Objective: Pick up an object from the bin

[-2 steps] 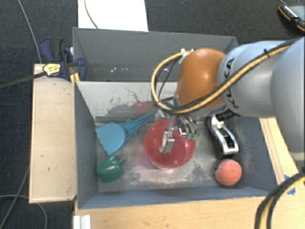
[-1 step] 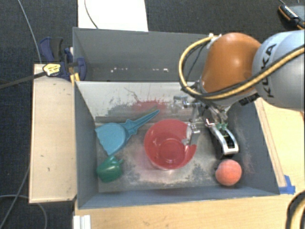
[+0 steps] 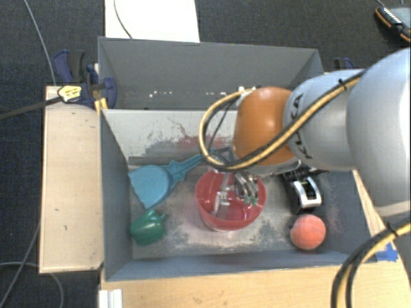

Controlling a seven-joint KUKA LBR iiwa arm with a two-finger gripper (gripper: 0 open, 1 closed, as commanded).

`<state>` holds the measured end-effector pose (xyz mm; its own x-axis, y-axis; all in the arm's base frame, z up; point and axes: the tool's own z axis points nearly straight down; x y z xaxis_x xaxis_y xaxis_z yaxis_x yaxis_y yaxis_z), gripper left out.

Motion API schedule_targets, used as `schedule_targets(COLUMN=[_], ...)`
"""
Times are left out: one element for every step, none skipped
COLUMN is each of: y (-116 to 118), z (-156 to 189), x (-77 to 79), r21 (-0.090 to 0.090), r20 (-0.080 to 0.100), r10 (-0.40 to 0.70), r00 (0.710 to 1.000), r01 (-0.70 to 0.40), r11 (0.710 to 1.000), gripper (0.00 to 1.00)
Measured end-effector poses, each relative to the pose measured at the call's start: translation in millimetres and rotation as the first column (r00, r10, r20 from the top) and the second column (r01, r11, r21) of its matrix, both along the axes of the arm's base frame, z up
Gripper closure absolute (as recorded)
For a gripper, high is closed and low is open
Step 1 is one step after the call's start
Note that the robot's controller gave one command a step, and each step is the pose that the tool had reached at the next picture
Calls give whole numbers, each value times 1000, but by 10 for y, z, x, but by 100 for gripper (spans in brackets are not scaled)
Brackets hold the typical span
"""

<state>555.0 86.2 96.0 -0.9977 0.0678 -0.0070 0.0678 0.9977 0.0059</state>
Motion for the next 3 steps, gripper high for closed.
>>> schedule_targets(y=[-545, -545, -538], z=[523, 523, 474], x=[26, 26, -30], r21=[-5, -5, -4], r20=[24, 24, 27], r10=[155, 154, 150], r00=[988, 988, 988], r01=[-155, -154, -150], r11=[988, 988, 989], gripper=[100, 100, 100])
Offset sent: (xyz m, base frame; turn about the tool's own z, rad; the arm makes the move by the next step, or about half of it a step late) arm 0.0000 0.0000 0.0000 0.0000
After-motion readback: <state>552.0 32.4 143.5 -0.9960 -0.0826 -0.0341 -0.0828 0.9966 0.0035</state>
